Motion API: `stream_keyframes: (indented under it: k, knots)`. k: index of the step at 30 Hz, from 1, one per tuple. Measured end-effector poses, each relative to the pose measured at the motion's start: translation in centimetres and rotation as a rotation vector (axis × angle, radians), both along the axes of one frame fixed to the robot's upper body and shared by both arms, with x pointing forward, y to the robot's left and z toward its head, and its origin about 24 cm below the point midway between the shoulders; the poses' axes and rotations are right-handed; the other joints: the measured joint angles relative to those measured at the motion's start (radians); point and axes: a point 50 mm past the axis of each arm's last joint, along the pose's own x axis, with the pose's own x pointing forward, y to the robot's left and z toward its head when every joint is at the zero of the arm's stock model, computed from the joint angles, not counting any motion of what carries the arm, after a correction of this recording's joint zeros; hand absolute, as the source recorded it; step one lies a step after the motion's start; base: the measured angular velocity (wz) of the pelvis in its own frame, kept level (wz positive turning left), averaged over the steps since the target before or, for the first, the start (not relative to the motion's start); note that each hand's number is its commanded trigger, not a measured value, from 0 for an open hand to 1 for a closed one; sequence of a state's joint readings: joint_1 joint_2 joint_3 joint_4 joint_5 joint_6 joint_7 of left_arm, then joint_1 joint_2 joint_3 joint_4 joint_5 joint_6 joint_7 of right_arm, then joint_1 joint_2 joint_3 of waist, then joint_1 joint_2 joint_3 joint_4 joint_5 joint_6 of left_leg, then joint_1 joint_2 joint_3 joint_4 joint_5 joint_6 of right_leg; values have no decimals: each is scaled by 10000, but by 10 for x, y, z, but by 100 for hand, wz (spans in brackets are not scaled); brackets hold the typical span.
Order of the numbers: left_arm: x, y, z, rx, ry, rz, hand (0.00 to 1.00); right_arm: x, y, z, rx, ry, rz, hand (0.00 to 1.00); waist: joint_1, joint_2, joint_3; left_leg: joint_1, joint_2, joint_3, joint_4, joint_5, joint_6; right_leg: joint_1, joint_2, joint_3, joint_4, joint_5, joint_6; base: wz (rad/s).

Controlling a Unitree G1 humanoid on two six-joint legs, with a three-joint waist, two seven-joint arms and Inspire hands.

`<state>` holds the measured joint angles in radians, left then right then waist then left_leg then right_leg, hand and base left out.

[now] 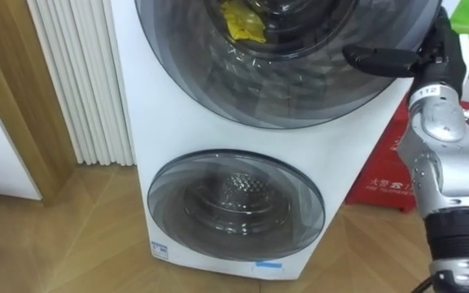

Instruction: Pick clothes from washing machine

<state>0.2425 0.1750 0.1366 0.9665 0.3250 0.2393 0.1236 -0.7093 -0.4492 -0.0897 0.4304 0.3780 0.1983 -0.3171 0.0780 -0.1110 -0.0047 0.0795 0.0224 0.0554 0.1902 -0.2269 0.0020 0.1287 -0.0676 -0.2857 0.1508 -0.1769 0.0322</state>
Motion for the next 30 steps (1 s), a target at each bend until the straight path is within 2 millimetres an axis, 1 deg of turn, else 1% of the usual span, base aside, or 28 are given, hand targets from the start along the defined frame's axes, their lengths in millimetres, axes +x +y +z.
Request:
stream_keyframes:
  k: [4,8,9,12,14,17,18,20,23,24,25,26,27,28,29,30]
  knots:
    - [1,0,0,9,-14,-46,0,-10,2,-1,-537,-224,-24,0,35,-13,7,6,12,144,-26,0,0,-71,4,92,10,0,0,-8]
    - [5,-2,-1,-40,-81,-189,0,-28,7,-5,-1360,-542,106,0,37,-22,12,34,15,127,-36,0,0,-115,6,104,9,0,0,-12]
    - [5,-3,-1,-64,-46,-276,0,-32,11,-5,-1611,-645,192,0,45,-22,12,46,24,143,-39,0,0,-147,13,112,11,0,0,-21]
    - [0,-5,-2,-85,128,-359,0,-39,19,-8,-1536,-809,511,0,49,-12,20,215,52,81,-108,0,0,-94,39,88,16,1,-1,-24]
    - [2,-5,-2,-32,57,-452,0,-50,24,-16,-1442,-854,695,0,36,3,37,484,78,-20,-265,0,0,138,82,112,5,1,-1,-3]
    - [4,-7,-3,-25,-55,-626,0,-63,29,-27,-905,-1185,970,0,19,28,71,706,83,-1,-298,0,0,326,87,117,15,1,-1,-1]
    - [3,-7,-3,-25,-81,-691,0,-68,29,-30,-659,-1318,1121,0,-11,70,93,730,88,-29,-296,0,0,343,87,104,26,1,-1,-6]
    - [3,-9,-4,38,-149,-718,0,-75,30,-35,-550,-1404,1388,0,-111,80,98,723,93,-70,-297,0,0,315,87,106,67,1,-1,0]
    - [2,-8,-3,119,-161,-705,0,-81,35,-44,-425,-1207,1760,0,-228,109,92,736,108,-76,-295,0,0,293,94,106,94,1,-1,-3]
    - [2,-9,-4,166,-198,-722,0,-83,35,-48,-470,-1067,1875,0,-286,176,106,841,139,-106,-299,0,0,273,102,84,229,1,-1,0]
    - [2,-10,-4,165,-227,-737,0,-84,35,-51,-493,-970,1947,0,-313,245,136,925,203,-222,-322,3,1,211,131,68,489,0,-1,-4]
    - [2,-11,-4,154,-333,-753,0,-87,34,-58,-526,-689,2116,0,-416,529,199,1096,519,-898,-377,15,5,-272,308,195,1176,-317,-95,-14]
    - [1,-9,-3,209,-405,-721,0,-90,36,-63,-511,-545,2247,0,-420,572,115,1075,621,-1245,-395,13,0,-497,583,624,800,-419,-190,-44]
    - [-7,-2,-1,417,-406,-541,0,-94,43,-66,-441,-494,2642,0,-401,479,78,929,668,-1309,-371,-24,-67,-891,887,1201,-500,533,-442,-36]
    - [-16,-2,-2,435,-151,-371,0,-99,47,-70,-345,-409,2959,0,-618,514,57,900,822,-890,-331,-178,-433,-1026,913,782,-322,965,-682,-16]
    - [-19,-2,-3,415,-39,-358,0,-102,47,-75,-248,-253,2993,0,-792,509,60,860,868,-497,-265,-185,-598,-944,884,777,-301,964,-684,30]
